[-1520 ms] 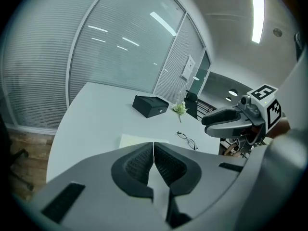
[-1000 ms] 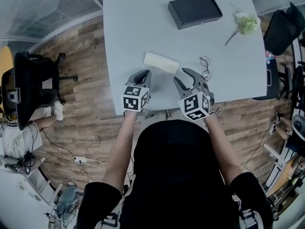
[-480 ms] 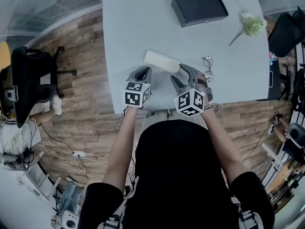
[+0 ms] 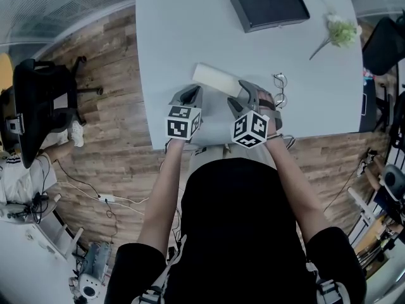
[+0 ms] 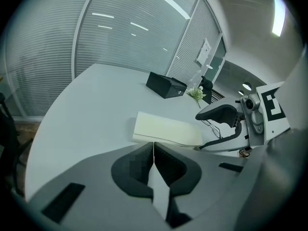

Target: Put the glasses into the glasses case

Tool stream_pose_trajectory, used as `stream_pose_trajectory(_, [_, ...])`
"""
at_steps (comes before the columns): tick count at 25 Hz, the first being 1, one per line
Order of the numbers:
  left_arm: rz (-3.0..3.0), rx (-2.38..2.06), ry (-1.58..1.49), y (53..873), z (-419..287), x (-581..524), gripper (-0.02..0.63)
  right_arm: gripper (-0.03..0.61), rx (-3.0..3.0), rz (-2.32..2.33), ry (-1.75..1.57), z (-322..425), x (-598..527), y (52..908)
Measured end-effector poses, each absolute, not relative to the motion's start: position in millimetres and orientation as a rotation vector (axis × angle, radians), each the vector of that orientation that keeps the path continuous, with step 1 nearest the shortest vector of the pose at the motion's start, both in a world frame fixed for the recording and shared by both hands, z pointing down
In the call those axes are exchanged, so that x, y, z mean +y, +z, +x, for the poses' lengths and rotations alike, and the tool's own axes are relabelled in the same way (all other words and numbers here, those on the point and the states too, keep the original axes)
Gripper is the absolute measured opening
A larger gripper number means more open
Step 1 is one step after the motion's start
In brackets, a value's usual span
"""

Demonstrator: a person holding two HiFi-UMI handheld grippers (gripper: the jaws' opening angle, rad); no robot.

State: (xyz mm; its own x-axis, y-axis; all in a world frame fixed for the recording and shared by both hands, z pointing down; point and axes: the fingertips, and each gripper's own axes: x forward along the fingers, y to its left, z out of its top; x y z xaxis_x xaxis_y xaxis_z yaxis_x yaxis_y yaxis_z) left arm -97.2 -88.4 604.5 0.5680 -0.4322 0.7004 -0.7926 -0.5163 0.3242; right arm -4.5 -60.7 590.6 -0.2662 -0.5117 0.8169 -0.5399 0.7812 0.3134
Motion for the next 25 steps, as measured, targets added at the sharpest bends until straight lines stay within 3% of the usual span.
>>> stream_pose_trajectory(25, [2.167, -0.942, 0.784, 613, -83, -98, 0.025, 0.267, -1.953, 0.739, 0.118, 3, -66, 601])
